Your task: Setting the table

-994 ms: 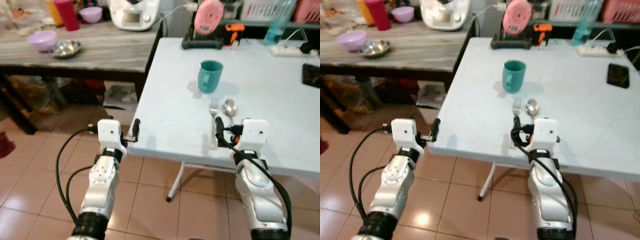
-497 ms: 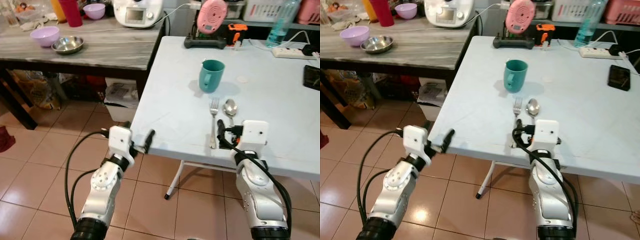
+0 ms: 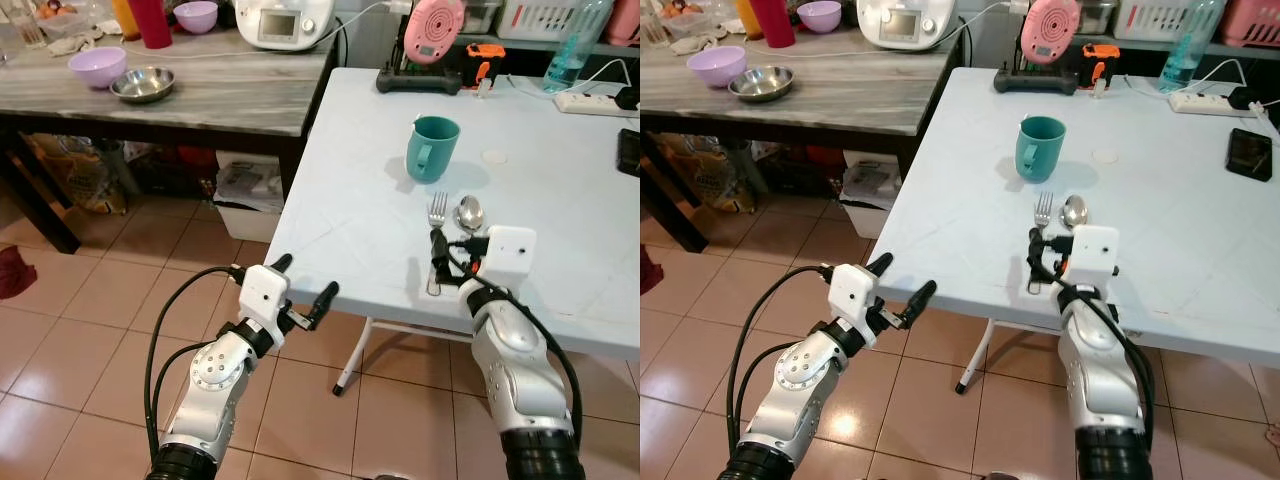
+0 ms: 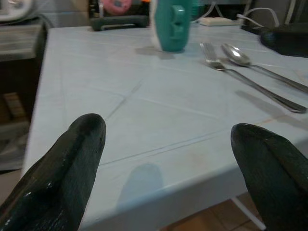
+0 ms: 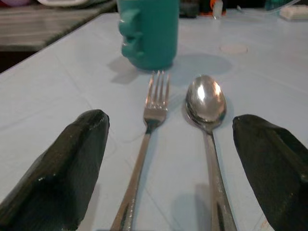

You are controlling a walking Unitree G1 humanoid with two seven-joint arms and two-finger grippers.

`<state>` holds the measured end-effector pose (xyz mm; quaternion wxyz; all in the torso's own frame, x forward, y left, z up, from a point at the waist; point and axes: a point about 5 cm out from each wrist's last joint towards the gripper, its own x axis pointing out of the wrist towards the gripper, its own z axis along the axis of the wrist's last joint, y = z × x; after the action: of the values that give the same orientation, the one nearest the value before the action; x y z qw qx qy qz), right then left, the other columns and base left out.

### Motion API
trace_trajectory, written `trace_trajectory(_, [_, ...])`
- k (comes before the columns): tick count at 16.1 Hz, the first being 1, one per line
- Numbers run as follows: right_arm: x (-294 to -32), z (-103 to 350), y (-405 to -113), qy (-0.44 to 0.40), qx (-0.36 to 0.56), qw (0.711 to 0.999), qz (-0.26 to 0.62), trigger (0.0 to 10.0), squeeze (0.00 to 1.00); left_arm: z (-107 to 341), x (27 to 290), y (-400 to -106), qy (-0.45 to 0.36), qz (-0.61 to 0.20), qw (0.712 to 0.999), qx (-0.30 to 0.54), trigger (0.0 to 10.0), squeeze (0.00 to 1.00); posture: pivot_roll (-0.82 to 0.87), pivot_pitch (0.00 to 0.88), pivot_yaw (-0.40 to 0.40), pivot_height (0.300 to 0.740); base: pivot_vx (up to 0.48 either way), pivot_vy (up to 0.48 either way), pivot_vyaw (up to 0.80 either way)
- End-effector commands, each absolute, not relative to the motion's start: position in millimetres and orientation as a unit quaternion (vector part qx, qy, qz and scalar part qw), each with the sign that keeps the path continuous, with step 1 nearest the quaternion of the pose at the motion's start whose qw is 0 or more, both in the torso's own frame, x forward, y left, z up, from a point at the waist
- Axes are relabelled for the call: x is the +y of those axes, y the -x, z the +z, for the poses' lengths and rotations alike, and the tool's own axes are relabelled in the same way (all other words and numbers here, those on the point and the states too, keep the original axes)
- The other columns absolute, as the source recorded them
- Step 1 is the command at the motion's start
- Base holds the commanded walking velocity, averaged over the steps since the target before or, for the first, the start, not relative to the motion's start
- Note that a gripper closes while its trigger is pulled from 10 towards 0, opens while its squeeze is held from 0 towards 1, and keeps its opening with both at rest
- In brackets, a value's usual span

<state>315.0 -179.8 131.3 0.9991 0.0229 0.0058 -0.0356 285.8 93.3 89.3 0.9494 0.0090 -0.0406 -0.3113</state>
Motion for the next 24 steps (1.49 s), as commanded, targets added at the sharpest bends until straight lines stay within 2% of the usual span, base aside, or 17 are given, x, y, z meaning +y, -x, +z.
trace_trajectory(1, [-185,128,-318,-0.02,0.026,0.998,-0.055,10.0,0.0,94,94,-287,-0.014,-0.317,0.947,-0.052,10.0,0.0,-0.25,0.135,0.032,0.74,0.0,0.0,0.0])
trace_trajectory(3, [-186,127,-323,0.001,0.027,0.998,-0.06,10.0,0.0,97,93,-288,-0.012,-0.316,0.947,-0.057,10.0,0.0,-0.25,0.137,0.032,0.74,0.0,0.0,0.0])
trace_trajectory(4, [-184,125,-324,-0.027,0.033,0.998,-0.048,10.0,0.0,98,92,-289,-0.012,-0.316,0.947,-0.058,10.0,0.0,-0.25,0.139,0.033,0.74,0.0,0.0,0.0])
trace_trajectory(6, [-183,126,-331,-0.03,0.036,0.998,-0.047,10.0,0.0,100,90,-288,-0.012,-0.321,0.945,-0.06,10.0,0.0,-0.25,0.144,0.035,0.74,0.0,0.0,0.0])
trace_trajectory(7, [-181,131,-336,-0.004,0.02,0.999,-0.048,10.0,0.0,100,90,-288,-0.012,-0.322,0.945,-0.061,10.0,0.0,-0.24,0.147,0.036,0.74,0.0,0.0,0.0])
trace_trajectory(10, [-176,133,-343,-0.034,0.028,0.999,-0.01,10.0,0.0,100,90,-286,-0.013,-0.324,0.944,-0.061,10.0,0.0,-0.24,0.16,0.039,0.74,0.0,0.0,0.0])
trace_trajectory(14, [-177,132,-352,-0.05,0.038,0.998,-0.014,10.0,0.0,101,90,-281,-0.013,-0.331,0.942,-0.059,10.0,0.0,-0.23,0.182,0.041,0.74,0.0,0.0,0.0])
trace_trajectory(15, [-174,131,-354,-0.049,0.045,0.998,-0.01,6.3,0.0,102,90,-280,-0.012,-0.337,0.94,-0.06,10.0,0.0,-0.23,0.186,0.04,0.74,0.0,0.0,0.0])
trace_trajectory(16, [-173,130,-355,-0.054,0.053,0.997,-0.011,0.0,0.0,103,91,-280,-0.012,-0.341,0.938,-0.061,10.0,0.0,-0.23,0.189,0.04,0.74,0.0,0.0,0.0])
trace_trajectory(19, [-170,124,-357,-0.077,0.073,0.994,0.002,0.0,0.0,105,93,-279,-0.013,-0.345,0.936,-0.063,10.0,0.0,-0.22,0.196,0.043,0.74,0.0,0.0,0.0])
trace_trajectory(23, [-166,121,-359,-0.055,0.084,0.995,0.024,0.0,0.0,106,92,-278,-0.013,-0.349,0.935,-0.06,10.0,0.0,-0.23,0.196,0.041,0.74,0.0,0.0,0.0])
trace_trajectory(24, [-164,124,-357,-0.057,0.078,0.995,0.031,9.0,0.0,106,91,-277,-0.013,-0.349,0.935,-0.06,10.0,0.0,-0.23,0.198,0.037,0.74,0.0,0.0,0.0])
